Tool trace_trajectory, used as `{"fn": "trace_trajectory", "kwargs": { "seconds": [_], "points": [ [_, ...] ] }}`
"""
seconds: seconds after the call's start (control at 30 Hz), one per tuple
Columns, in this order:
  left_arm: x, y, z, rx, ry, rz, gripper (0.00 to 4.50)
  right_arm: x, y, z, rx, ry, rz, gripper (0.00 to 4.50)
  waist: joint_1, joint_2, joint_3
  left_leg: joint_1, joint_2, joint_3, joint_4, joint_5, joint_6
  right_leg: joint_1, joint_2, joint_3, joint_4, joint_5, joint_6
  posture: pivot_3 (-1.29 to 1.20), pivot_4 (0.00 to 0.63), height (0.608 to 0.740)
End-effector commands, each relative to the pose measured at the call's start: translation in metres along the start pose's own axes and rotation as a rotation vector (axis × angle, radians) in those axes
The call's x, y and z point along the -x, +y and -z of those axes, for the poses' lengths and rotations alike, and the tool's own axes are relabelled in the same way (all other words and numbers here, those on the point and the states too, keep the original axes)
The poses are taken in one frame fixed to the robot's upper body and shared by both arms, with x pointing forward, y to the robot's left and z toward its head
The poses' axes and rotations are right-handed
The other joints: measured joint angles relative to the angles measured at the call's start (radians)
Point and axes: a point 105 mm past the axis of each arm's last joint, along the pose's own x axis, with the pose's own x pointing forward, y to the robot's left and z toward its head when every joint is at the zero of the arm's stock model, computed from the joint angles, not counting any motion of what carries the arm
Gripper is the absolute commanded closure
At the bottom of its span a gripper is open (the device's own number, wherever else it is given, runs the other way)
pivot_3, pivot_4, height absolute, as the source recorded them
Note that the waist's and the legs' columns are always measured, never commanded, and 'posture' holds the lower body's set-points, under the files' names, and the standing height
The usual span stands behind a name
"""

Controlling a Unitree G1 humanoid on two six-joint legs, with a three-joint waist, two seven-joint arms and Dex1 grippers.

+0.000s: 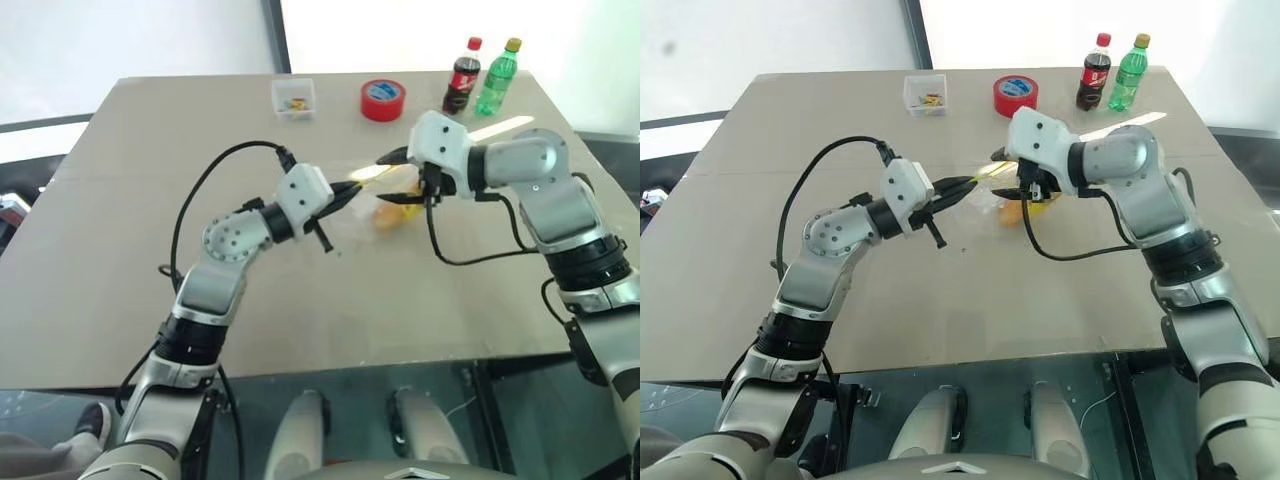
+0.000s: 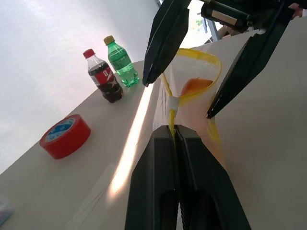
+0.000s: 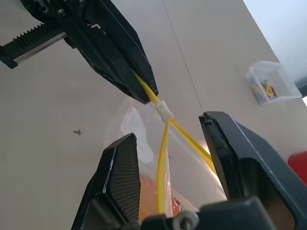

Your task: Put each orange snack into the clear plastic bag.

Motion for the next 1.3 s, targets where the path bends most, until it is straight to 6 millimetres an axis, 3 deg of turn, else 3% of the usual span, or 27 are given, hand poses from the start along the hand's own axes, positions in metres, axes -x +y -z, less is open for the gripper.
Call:
{"fn": "trace_trajectory", "kwargs": {
  "seconds": [0.03,0.2,0.33,0.63,0.77,1.1,1.3],
  "points": [
    [-0.002,0.001,-0.011,-0.055,-0.035,0.005,4.50,0.001,-0.012,-0.014,0.065,-0.030,0.026,2.06,-0.001,0.000,0.000,0.000,0.000,0.000,0.000,0.000,0.000,0.000,0.000,0.000,0.000,0.000,0.000,0.00,0.150,0.740],
    [-0.003,-0.003,-0.009,-0.085,-0.026,0.017,4.50,-0.003,-0.011,-0.016,0.081,-0.038,0.017,2.06,-0.001,0.000,0.000,0.000,0.000,0.000,0.000,0.000,0.000,0.000,0.000,0.000,0.001,0.000,0.000,0.00,0.150,0.740],
    [-0.002,-0.002,-0.006,-0.081,-0.023,0.010,4.50,-0.001,-0.013,-0.015,0.089,-0.030,0.029,3.17,-0.001,0.000,0.000,0.000,0.000,0.000,0.000,0.000,0.000,0.000,0.000,0.000,0.001,0.000,0.000,0.00,0.150,0.740],
    [-0.002,-0.002,-0.001,-0.084,-0.011,0.007,4.50,0.004,-0.015,-0.016,0.089,-0.027,0.038,3.17,-0.001,0.000,0.000,0.000,0.000,0.000,0.001,0.000,0.000,0.000,0.000,0.000,0.001,0.000,0.000,0.00,0.150,0.740],
    [-0.002,-0.001,0.000,-0.086,-0.011,0.005,4.50,0.005,-0.015,-0.014,0.086,-0.022,0.038,4.43,-0.001,0.000,0.000,0.000,0.000,0.000,0.001,0.000,0.000,0.000,0.000,0.000,0.001,0.000,0.000,0.00,0.150,0.740],
    [-0.001,-0.002,0.003,-0.083,-0.005,0.009,4.50,0.002,-0.013,-0.014,0.052,-0.033,0.047,4.43,-0.001,0.000,0.000,0.000,0.000,0.000,0.001,0.000,0.000,0.000,0.000,0.000,0.001,0.000,0.000,0.00,0.150,0.740],
    [0.002,0.001,0.005,-0.090,0.006,0.003,4.50,0.010,-0.016,0.006,0.054,0.050,0.067,4.43,-0.001,0.000,0.000,0.000,0.000,0.000,0.001,0.000,0.000,0.000,0.000,0.000,0.001,0.000,0.000,0.00,0.150,0.740]
  ]
}}
